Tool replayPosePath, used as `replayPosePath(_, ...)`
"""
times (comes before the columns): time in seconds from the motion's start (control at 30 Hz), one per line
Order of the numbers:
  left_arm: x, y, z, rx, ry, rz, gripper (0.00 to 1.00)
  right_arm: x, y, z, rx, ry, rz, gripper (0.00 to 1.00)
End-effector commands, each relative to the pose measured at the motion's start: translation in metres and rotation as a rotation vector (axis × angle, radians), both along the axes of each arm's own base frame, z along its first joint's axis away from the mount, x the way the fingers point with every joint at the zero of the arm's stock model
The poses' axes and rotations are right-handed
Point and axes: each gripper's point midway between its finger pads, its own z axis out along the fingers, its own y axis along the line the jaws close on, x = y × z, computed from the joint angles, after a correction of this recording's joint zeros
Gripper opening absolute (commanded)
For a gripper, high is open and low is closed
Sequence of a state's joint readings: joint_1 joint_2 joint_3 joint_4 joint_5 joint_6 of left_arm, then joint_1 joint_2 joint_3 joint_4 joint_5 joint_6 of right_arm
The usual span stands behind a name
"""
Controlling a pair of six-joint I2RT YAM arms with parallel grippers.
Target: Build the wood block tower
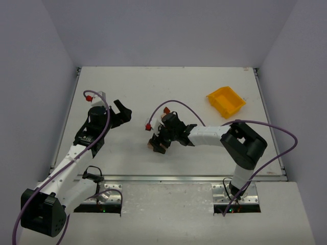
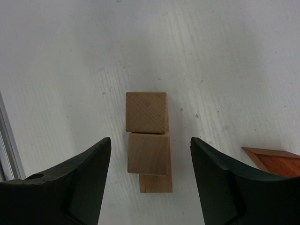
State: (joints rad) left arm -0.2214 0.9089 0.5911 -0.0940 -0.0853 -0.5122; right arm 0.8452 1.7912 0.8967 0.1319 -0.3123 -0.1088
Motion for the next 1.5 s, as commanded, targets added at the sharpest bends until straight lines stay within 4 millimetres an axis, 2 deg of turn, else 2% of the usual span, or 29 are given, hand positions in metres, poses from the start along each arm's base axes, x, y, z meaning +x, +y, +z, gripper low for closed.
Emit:
replayPosePath(0.0, 0.006, -0.003, 0.017, -0.004, -0.054, -0.014, 1.0, 0.012, 0.013, 0.029, 0.061, -0.065, 0.005, 0.76)
replayPosePath(0.13, 0.005, -0.003, 0.017, -0.003, -0.055, -0.015, 1.0, 0.009, 0.013, 0.035, 0.074, -0.068, 0.015, 0.89)
replayPosePath(0.2, 0.005, -0.003, 0.017, -0.004, -0.056, -0.015, 1.0, 0.009, 0.012, 0.04, 0.08, -0.072, 0.017, 0.98)
replayPosePath(0.33, 0.005, -0.002, 0.018, -0.003, -0.059, -0.013, 1.0, 0.004, 0.014, 0.06, 0.115, -0.08, 0.032, 0.99)
replayPosePath(0.4, 0.005, -0.002, 0.019, -0.003, -0.061, -0.011, 1.0, 0.001, 0.015, 0.089, 0.169, -0.12, 0.051, 0.99)
replayPosePath(0.43, 0.004, -0.001, 0.019, -0.002, -0.063, -0.009, 1.0, 0.001, 0.015, 0.092, 0.174, -0.126, 0.051, 0.99)
replayPosePath(0.5, 0.004, -0.001, 0.02, -0.002, -0.067, -0.007, 1.0, 0.006, 0.012, 0.111, 0.198, -0.167, 0.02, 0.99)
replayPosePath(0.6, 0.004, 0.001, 0.02, 0.001, -0.064, 0.001, 1.0, 0.032, 0.002, 0.13, 0.161, -0.213, -0.148, 0.99)
replayPosePath(0.63, 0.004, 0.002, 0.02, 0.003, -0.063, 0.007, 1.0, 0.043, -0.002, 0.126, 0.132, -0.192, -0.237, 0.99)
replayPosePath(0.67, 0.004, 0.003, 0.019, 0.005, -0.06, 0.011, 1.0, 0.062, -0.015, 0.122, 0.076, -0.211, -0.376, 0.99)
replayPosePath(0.7, 0.004, 0.004, 0.019, 0.005, -0.059, 0.018, 1.0, 0.078, -0.019, 0.131, 0.059, -0.23, -0.472, 0.99)
replayPosePath(0.83, 0.004, 0.009, 0.02, 0.013, -0.055, 0.048, 1.0, 0.103, -0.04, 0.107, -0.092, -0.185, -0.713, 0.99)
replayPosePath(0.93, 0.004, 0.01, 0.019, 0.015, -0.053, 0.055, 1.0, 0.113, -0.043, 0.092, -0.166, -0.179, -0.755, 0.99)
replayPosePath(1.03, 0.004, 0.01, 0.019, 0.014, -0.052, 0.055, 1.0, 0.122, -0.046, 0.078, -0.204, -0.139, -0.758, 0.99)
replayPosePath(1.13, 0.004, 0.01, 0.019, 0.014, -0.051, 0.056, 1.0, 0.123, -0.039, 0.063, -0.2, -0.067, -0.694, 0.95)
replayPosePath(1.2, 0.005, 0.01, 0.017, 0.018, -0.041, 0.058, 1.0, 0.133, -0.037, 0.052, -0.209, -0.069, -0.657, 0.95)
replayPosePath(1.27, 0.006, 0.01, 0.016, 0.019, -0.036, 0.059, 1.0, 0.138, -0.034, 0.051, -0.203, -0.078, -0.64, 0.95)
replayPosePath(1.33, 0.006, 0.01, 0.016, 0.019, -0.036, 0.059, 1.0, 0.146, -0.035, 0.039, -0.222, -0.067, -0.633, 0.95)
replayPosePath(1.47, 0.006, 0.01, 0.015, 0.021, -0.035, 0.058, 1.0, 0.153, -0.037, 0.027, -0.203, -0.007, -0.648, 0.93)
